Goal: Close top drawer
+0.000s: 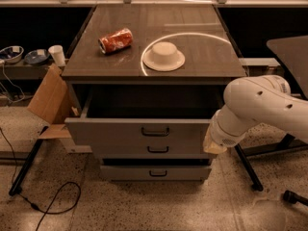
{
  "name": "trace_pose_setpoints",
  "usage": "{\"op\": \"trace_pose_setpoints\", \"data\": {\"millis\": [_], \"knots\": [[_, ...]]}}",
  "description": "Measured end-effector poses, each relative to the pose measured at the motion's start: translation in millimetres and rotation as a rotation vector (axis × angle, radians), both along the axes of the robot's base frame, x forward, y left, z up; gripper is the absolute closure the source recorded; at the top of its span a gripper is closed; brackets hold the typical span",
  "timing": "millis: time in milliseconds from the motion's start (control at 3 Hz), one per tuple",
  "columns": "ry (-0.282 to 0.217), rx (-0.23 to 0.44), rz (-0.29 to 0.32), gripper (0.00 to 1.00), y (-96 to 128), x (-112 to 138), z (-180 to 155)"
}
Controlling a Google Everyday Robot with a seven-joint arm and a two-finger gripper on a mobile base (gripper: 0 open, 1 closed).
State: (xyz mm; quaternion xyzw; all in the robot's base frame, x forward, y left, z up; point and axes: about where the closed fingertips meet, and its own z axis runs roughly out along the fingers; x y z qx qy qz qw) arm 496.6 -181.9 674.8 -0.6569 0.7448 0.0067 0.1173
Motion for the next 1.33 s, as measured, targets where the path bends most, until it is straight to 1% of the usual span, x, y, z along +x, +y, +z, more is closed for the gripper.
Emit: {"op": "trace_pose_setpoints", "data": {"millis": [667, 1000, 1333], "knots": [[0.005, -0.005, -0.01, 1.0, 8.2, 21.9, -10.7], [0.013, -0.013, -0.011, 0.73, 15.2, 35.9, -15.0], [0.017, -0.016, -0.009, 0.51, 20.4, 42.5, -17.4]]}}
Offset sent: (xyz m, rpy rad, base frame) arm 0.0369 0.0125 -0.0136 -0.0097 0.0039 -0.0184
